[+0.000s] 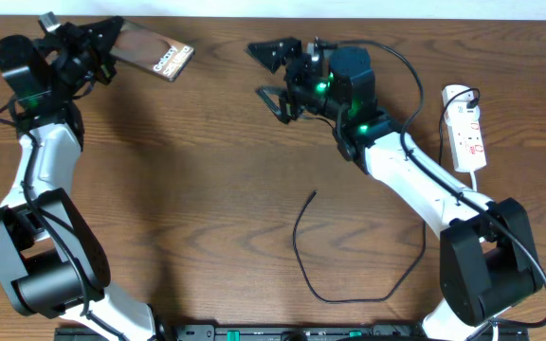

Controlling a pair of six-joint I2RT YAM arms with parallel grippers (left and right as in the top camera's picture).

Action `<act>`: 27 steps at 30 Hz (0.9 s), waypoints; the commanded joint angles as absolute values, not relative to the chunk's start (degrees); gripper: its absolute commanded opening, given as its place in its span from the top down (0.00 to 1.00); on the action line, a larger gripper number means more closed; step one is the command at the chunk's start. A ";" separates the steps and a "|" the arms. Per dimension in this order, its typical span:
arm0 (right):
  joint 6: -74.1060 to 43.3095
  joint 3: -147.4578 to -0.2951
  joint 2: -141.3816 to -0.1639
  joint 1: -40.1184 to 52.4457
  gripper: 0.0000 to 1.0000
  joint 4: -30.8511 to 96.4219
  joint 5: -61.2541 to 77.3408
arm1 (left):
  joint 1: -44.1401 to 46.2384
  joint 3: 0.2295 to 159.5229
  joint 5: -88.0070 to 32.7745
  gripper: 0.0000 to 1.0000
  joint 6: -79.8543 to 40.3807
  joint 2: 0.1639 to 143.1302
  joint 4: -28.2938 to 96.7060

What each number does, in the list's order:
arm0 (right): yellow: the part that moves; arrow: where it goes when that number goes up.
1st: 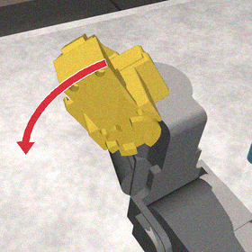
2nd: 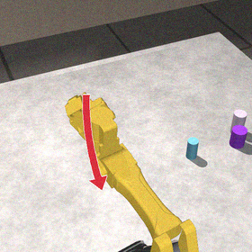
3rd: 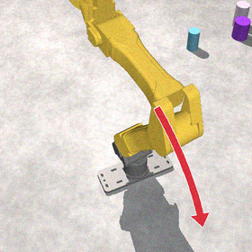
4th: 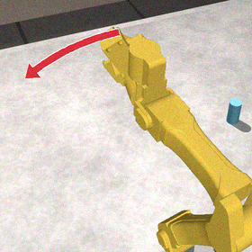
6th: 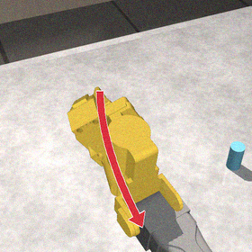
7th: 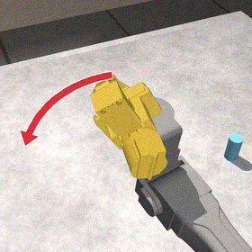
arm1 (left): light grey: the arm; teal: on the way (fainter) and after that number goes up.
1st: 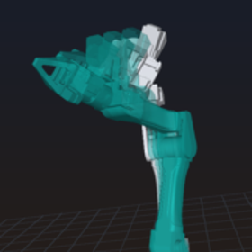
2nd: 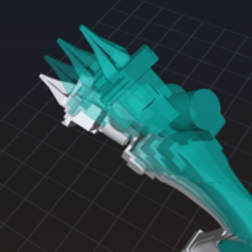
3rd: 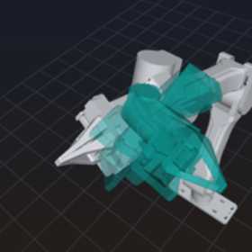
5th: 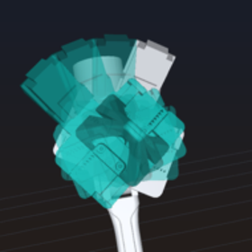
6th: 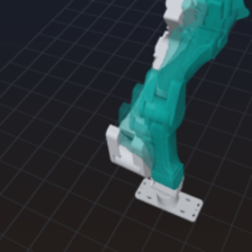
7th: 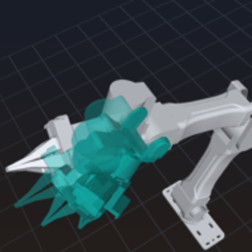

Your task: Plug charger to phone and switch on socket

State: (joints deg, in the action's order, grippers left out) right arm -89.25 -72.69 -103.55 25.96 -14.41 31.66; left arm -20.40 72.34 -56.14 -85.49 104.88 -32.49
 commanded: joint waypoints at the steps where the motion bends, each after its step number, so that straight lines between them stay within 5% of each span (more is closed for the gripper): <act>1: -79.88 -73.41 -103.31 24.27 0.01 -8.67 31.38 | -20.71 72.20 -62.70 0.93 -86.06 103.63 -33.36; 11: -69.45 -74.98 -103.31 21.26 0.01 17.08 25.28 | -21.10 72.20 -64.10 0.93 -86.02 103.61 -33.36; 27: -68.49 -78.89 -103.31 21.50 0.01 48.01 15.97 | -21.10 72.20 -68.77 0.93 -84.51 103.63 -36.99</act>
State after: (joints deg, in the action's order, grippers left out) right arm -69.34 -77.54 -103.55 21.23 45.58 17.89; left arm -20.64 72.29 -66.67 -85.03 104.88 -36.27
